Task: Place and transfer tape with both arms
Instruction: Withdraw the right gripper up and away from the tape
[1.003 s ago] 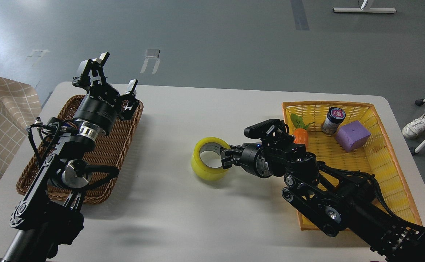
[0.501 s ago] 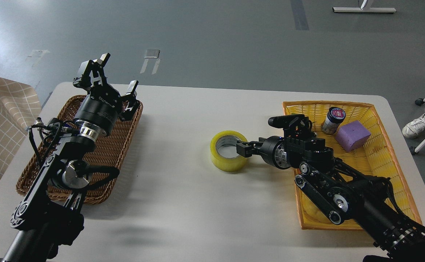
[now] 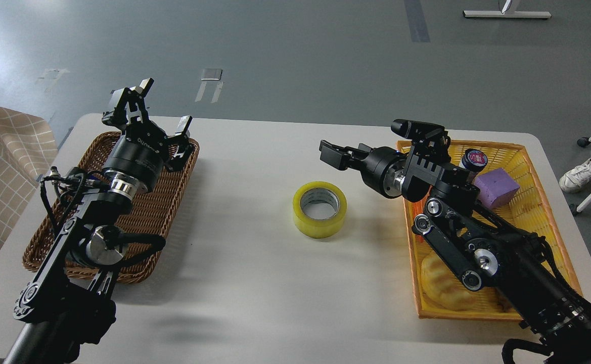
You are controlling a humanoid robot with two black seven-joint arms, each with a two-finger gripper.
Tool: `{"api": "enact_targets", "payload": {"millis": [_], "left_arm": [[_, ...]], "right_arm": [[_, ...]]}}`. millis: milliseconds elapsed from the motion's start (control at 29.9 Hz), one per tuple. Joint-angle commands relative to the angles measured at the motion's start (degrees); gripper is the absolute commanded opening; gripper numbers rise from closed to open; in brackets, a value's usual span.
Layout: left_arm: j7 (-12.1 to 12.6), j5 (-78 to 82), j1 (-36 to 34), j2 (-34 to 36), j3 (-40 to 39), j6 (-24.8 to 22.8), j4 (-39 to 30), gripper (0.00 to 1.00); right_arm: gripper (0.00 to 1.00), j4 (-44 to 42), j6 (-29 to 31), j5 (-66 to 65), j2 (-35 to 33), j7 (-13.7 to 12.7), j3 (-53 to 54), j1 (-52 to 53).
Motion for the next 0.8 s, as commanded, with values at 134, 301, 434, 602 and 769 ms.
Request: {"api": "enact_targets", "payload": {"millis": [134, 301, 434, 602, 769], "left_arm": [[0.97, -0.43, -1.19, -0.53, -0.24, 1.65, -0.08, 0.98], [7.9, -0.35, -5.15, 0.26, 0.2, 6.05, 1.42, 0.98], [6.77, -0.17, -6.12, 0.35, -0.15, 5.7, 1.07, 0.98], [-6.4, 0.62, -7.35, 2.81, 0.9, 5.7, -2.97, 0.98], [-13.95, 1.84, -6.91, 2.55, 2.57, 5.7, -6.83, 0.98]], "right_arm": [[1.0, 9.04, 0.45, 2.11, 0.0, -0.09, 6.82, 2.0], [1.0, 11.33, 1.06, 15.69, 0.0, -0.09, 14.29, 0.95], [1.0, 13.17, 0.98, 24.24, -0.09, -0.01, 14.83, 0.86], [1.0, 18.18, 3.51, 43.65, -11.15, 0.08, 14.91, -0.98], [1.0, 20.56, 8.15, 59.39, -17.66, 0.08, 19.02, -4.23]]}}
